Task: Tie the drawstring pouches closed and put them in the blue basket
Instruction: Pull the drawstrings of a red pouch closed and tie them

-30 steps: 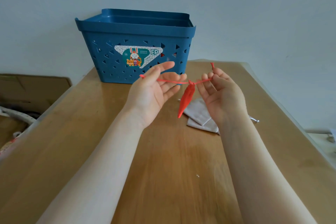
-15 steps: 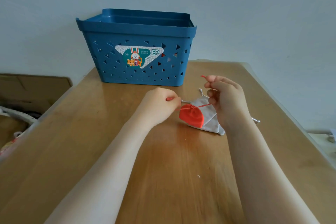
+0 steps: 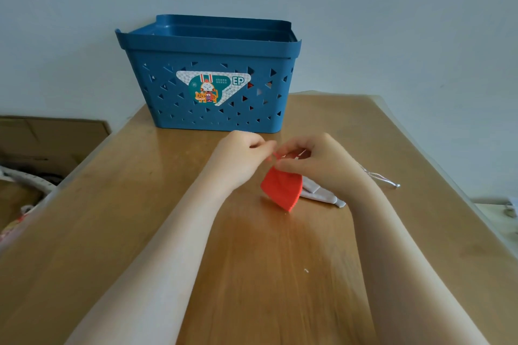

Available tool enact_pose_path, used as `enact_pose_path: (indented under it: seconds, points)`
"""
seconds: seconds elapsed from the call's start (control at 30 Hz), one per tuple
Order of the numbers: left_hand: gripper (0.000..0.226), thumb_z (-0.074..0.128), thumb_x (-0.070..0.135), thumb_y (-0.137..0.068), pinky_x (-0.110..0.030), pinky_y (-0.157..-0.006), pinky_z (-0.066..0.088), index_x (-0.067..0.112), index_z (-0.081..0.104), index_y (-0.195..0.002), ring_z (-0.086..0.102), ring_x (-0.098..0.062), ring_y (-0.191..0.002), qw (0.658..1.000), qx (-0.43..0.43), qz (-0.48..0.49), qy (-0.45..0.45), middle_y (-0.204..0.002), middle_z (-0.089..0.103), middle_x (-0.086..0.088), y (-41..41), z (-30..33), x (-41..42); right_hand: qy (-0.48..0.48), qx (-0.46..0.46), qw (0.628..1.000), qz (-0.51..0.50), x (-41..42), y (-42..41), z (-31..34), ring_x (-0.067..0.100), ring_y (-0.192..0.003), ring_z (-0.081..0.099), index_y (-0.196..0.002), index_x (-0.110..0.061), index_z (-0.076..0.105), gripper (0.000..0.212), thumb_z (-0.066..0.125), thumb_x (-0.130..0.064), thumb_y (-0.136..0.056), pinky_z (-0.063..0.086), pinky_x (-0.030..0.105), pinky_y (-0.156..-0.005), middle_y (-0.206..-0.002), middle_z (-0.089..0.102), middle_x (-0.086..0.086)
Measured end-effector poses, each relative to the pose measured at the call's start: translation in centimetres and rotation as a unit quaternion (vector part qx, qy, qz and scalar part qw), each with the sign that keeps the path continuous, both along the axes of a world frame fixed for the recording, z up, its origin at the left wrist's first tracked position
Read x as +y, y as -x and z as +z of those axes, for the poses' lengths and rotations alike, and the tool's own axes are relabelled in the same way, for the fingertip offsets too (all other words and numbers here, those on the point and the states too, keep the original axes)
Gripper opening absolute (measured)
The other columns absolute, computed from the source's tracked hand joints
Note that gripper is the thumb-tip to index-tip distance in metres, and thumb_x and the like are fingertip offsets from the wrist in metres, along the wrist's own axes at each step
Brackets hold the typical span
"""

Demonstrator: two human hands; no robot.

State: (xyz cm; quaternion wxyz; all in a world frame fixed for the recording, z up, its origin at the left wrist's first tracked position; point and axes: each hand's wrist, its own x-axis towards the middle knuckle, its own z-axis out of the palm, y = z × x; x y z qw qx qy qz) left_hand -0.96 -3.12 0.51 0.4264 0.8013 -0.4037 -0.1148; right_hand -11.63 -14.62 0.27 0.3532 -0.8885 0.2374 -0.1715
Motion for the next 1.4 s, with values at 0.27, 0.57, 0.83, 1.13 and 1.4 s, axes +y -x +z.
enact_pose_path:
  seconds: [0.27, 0.57, 0.83, 1.13, 1.4]
  points:
    - [0.031, 0.053, 0.035, -0.093, -0.026, -0.063, 0.034, 0.017, 0.063, -0.07, 0.046, -0.004, -0.06, 0.991, 0.09, -0.059, 0.077, -0.067, 0.054, 0.001, 1.1, 0.4, -0.2, -0.018, -0.035, 0.999, -0.013, 0.8, -0.9, -0.5, 0.007, -0.054, 0.044, -0.075, -0.001, 0.068, 0.033, 0.055, -0.027, -0.092, 0.035, 0.021, -0.054, -0.062, 0.06, 0.012]
    - [0.038, 0.053, 0.02, -0.095, -0.012, -0.068, 0.043, 0.039, 0.066, -0.065, 0.062, -0.005, -0.074, 0.98, 0.065, -0.07, 0.176, -0.067, 0.065, 0.01, 1.0, 0.5, -0.2, -0.214, -0.133, 0.966, -0.062, 1.2, -0.7, 0.4, 0.007, -0.04, 0.04, -0.067, -0.012, 0.068, 0.033, 0.049, -0.017, -0.094, 0.036, 0.015, -0.045, -0.055, 0.058, -0.002]
    - [0.017, 0.06, 0.023, -0.091, -0.021, -0.064, 0.042, 0.018, 0.075, -0.083, 0.058, -0.008, -0.069, 0.986, -0.035, -0.03, 0.163, -0.074, 0.066, 0.001, 1.1, -0.1, -0.7, -0.301, -0.154, 0.939, -0.059, 1.3, -0.9, 0.8, 0.012, -0.047, 0.044, -0.078, -0.003, 0.062, 0.037, 0.047, -0.032, -0.096, 0.035, 0.017, -0.045, -0.07, 0.054, 0.009]
    - [0.029, 0.053, 0.026, -0.095, -0.021, -0.07, 0.041, 0.02, 0.071, -0.073, 0.059, -0.015, -0.071, 0.982, 0.096, -0.115, 0.113, -0.073, 0.07, 0.001, 1.5, 0.1, -0.4, -0.286, -0.172, 0.943, -0.022, 1.4, -0.9, 0.4, 0.019, -0.058, 0.037, -0.094, 0.014, 0.06, 0.041, 0.053, -0.026, -0.094, 0.032, 0.026, -0.055, -0.069, 0.047, 0.016]
    - [0.035, 0.049, 0.017, -0.094, -0.025, -0.076, 0.037, 0.018, 0.056, -0.06, 0.054, -0.005, -0.074, 0.983, 0.121, -0.11, 0.087, -0.073, 0.065, 0.001, 0.6, 0.3, -0.1, -0.358, -0.263, 0.896, -0.019, 0.3, 0.2, 1.7, 0.013, -0.053, 0.048, -0.102, 0.001, 0.063, 0.043, 0.033, 0.021, -0.08, 0.041, 0.022, -0.055, -0.083, 0.059, 0.007]
